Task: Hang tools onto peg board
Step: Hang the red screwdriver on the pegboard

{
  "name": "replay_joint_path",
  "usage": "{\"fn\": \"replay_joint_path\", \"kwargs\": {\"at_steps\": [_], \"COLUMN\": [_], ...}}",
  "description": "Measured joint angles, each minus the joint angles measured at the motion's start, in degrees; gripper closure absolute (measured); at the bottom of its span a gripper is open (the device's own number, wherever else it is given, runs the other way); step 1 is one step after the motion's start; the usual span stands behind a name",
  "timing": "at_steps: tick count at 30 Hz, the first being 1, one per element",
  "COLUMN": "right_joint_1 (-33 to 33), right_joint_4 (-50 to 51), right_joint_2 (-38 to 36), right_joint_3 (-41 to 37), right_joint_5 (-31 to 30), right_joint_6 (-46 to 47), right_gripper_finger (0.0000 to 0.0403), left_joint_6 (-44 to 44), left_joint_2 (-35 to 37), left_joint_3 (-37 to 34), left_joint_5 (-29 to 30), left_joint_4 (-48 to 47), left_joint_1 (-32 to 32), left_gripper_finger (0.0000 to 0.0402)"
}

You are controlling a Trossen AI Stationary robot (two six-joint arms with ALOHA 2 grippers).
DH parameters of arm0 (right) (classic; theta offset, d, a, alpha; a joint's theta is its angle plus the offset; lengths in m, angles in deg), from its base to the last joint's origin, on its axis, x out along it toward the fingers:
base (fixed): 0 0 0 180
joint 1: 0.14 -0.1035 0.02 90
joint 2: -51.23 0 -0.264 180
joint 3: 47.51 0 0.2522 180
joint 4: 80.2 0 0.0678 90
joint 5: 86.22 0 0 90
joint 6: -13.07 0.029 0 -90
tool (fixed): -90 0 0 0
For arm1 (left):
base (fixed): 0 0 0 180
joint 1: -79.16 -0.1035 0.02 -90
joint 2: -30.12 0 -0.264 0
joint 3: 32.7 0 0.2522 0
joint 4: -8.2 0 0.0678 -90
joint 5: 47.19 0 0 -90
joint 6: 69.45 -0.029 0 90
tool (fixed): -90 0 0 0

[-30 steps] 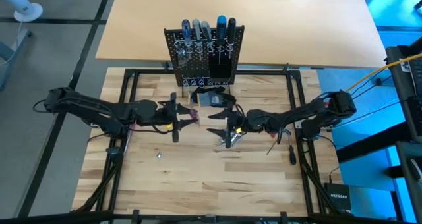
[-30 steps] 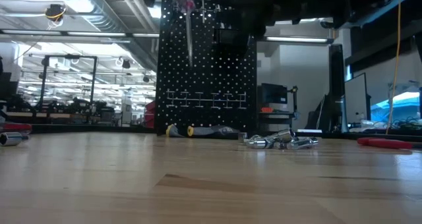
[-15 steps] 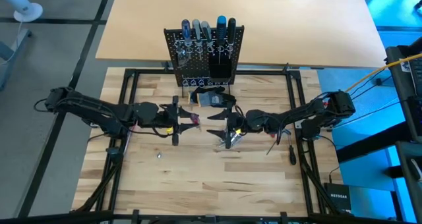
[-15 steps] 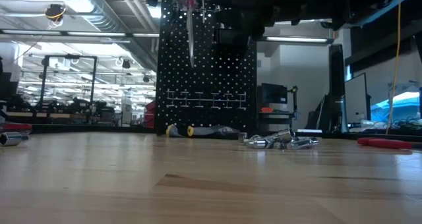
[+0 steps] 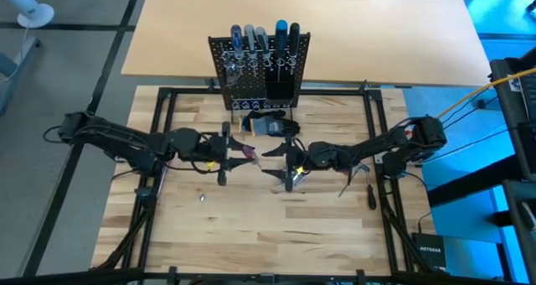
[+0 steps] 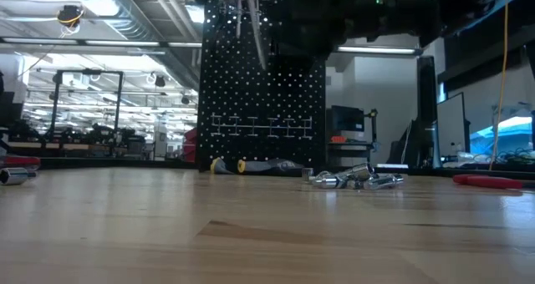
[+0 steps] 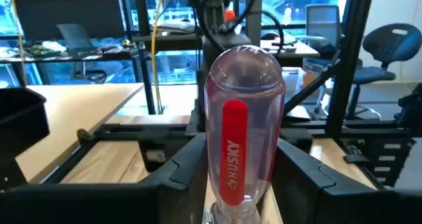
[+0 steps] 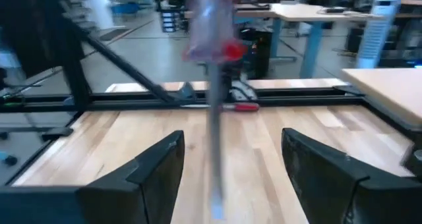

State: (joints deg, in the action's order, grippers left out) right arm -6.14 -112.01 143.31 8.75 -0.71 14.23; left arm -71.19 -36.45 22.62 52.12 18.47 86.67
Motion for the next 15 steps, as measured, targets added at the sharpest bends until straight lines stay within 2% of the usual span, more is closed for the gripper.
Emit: {"fn": "replay_joint_path", "kwargs": {"at_steps": [3, 15], "right_joint_1": [0.0, 0.0], "right_joint_4": [-2.3, -2.3], "right_joint_2": [1.1, 6.1], "right_joint_3": [0.5, 4.4], "right_joint_5": [4.1, 2.4], "right_joint_6": [-0.2, -1.7], "right_gripper_finger": [0.0171, 0.0284], "left_joint_6": [0.1, 0.4], "left_joint_2": [0.0, -1.9], "left_joint_3": [0.0, 0.0], "left_joint_5": [-0.1, -0.3], "left_joint_4": [0.1, 2.1], "left_joint_1": [-0.5, -0.4], "left_gripper_finger": [0.028, 0.0279]}}
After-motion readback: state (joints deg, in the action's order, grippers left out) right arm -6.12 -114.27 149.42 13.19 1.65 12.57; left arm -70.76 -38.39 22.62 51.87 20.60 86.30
